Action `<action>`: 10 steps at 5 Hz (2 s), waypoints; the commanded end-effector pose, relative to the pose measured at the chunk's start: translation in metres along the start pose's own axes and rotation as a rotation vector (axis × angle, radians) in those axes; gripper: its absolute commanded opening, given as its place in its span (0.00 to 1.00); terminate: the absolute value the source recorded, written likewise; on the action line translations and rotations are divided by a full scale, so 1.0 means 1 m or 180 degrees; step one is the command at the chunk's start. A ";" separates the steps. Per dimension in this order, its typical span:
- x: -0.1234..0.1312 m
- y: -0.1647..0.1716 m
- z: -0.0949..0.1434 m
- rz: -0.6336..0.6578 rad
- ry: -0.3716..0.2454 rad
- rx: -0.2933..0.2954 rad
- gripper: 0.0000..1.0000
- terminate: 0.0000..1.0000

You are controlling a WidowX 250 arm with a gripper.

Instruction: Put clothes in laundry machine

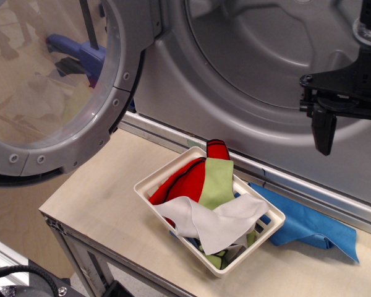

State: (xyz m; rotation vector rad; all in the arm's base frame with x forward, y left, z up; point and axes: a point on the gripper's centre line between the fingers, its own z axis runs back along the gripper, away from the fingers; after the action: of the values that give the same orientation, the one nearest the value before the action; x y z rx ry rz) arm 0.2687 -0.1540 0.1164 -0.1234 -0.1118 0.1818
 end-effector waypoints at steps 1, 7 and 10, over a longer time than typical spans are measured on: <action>0.000 0.000 0.000 0.0000 0.0000 0.0000 1.00 0.00; 0.004 0.108 -0.039 -0.0188 -0.0148 -0.0375 1.00 0.00; 0.003 0.107 -0.082 -0.0234 0.0075 -0.0074 1.00 0.00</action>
State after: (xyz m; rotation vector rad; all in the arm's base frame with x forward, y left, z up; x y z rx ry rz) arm 0.2568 -0.0575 0.0130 -0.1395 -0.0625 0.1130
